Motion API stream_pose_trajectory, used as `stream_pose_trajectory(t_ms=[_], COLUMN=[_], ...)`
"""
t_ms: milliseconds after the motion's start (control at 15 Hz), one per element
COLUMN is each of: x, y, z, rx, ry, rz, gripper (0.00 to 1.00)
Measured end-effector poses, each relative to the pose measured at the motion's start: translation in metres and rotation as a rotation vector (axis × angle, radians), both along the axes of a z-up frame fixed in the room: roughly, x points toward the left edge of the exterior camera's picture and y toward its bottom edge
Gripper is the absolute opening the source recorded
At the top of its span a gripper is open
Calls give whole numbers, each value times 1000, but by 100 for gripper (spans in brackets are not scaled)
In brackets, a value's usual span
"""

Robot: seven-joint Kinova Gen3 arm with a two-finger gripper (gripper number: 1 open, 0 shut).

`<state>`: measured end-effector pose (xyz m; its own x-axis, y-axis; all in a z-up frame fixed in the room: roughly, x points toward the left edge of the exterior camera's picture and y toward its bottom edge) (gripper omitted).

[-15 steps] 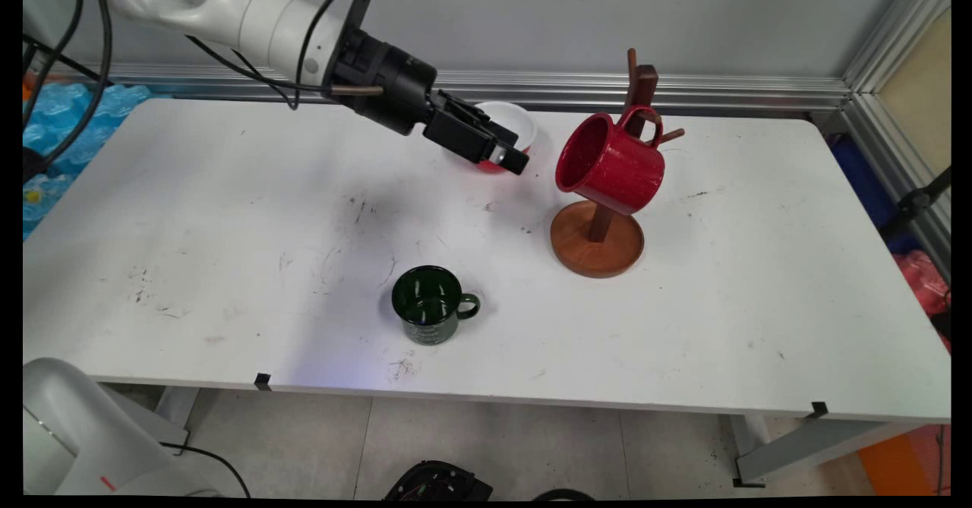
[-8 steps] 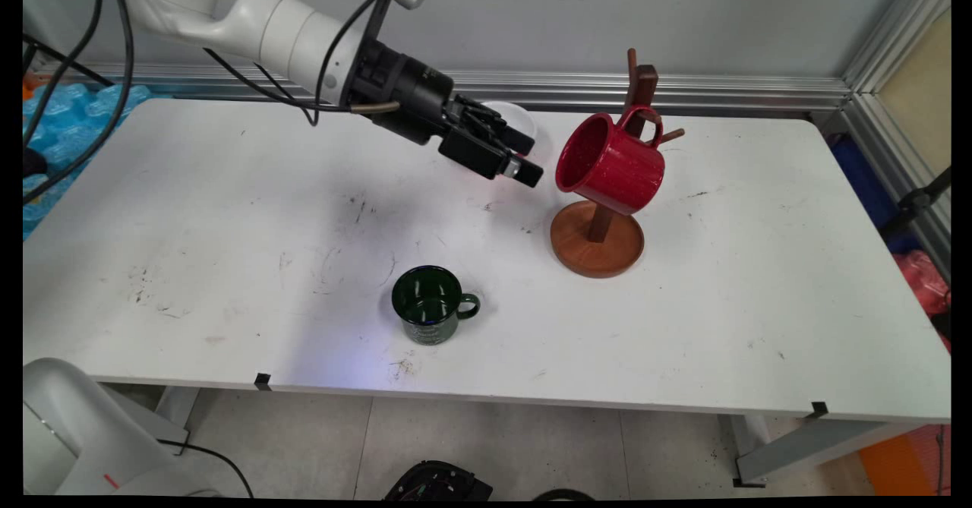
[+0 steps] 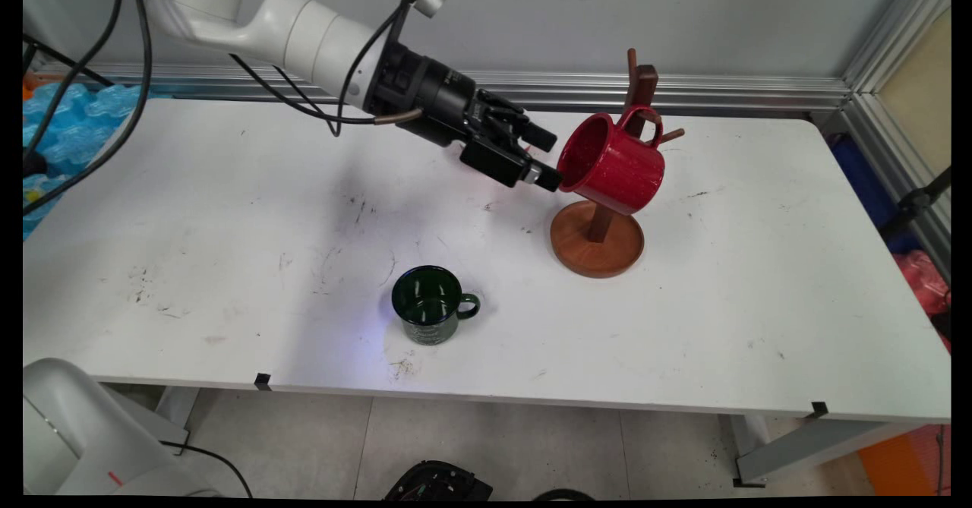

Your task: Pick up the red mug from the rack

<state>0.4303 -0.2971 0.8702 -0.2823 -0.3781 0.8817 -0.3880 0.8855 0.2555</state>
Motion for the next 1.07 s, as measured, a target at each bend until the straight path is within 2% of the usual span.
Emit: stream_pose_trajectory(t_ms=[1067], x=[-31], y=[-10], z=[-10], rx=[-97], ry=[-31], rz=[-51], gripper=[100])
